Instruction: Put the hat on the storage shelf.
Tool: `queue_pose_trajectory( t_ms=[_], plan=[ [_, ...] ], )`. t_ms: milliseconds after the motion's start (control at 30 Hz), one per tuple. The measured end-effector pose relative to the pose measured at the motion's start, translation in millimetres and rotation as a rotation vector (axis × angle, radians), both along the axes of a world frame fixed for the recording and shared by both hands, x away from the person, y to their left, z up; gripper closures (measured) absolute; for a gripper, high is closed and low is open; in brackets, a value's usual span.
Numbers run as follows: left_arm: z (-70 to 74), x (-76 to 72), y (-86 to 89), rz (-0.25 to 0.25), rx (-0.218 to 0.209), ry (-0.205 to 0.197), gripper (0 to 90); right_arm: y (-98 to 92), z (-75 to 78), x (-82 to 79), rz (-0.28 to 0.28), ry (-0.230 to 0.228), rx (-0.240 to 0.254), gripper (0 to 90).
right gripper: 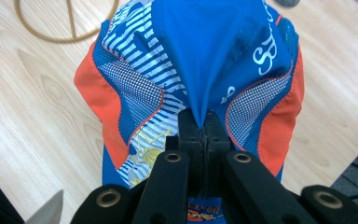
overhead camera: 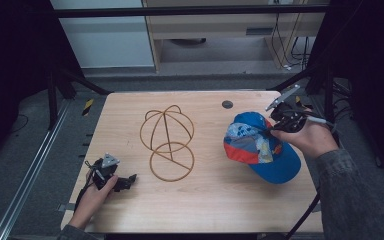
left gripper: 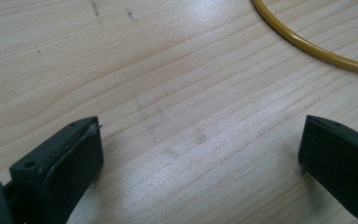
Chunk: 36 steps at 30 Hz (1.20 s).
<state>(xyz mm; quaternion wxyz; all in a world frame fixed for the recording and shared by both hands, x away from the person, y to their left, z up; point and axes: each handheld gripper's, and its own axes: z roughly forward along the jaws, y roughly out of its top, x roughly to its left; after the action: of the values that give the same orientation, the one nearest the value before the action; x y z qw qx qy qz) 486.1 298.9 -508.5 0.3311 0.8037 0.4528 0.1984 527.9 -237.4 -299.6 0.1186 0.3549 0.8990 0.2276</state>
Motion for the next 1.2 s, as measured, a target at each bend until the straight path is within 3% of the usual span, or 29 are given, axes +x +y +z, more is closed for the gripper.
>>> queue_pose_trajectory(
  t_ms=[67, 100, 200, 400, 833, 1200],
  plan=[
    [-0.1, 0.0, -0.2, 0.002, -0.003, -0.001, 0.0, 1.3, 4.9, -0.6, 0.003, -0.007, 0.001, 89.6],
    [-0.2, 0.0, -0.2, 0.003, -0.003, -0.002, 0.0, 6.3, 19.8, -2.6, 0.018, -0.029, 0.005, 89.6],
    [-0.1, 0.1, -0.1, 0.001, 0.000, -0.003, 0.0, 12.6, 34.9, -4.2, 0.034, -0.052, 0.008, 89.6],
    [0.2, 0.0, 0.0, 0.000, 0.000, 0.000, 0.0, 24.3, 59.4, -5.1, 0.062, -0.095, 0.008, 89.7],
    [0.3, 0.0, 0.0, 0.001, 0.003, 0.001, 0.0, 42.1, 82.4, -6.8, 0.096, -0.135, 0.033, 89.7],
    [0.4, -0.2, 0.0, -0.004, 0.004, 0.002, 0.0, 68.0, 111.1, -12.9, 0.141, -0.220, 0.088, 89.7]
  ],
)
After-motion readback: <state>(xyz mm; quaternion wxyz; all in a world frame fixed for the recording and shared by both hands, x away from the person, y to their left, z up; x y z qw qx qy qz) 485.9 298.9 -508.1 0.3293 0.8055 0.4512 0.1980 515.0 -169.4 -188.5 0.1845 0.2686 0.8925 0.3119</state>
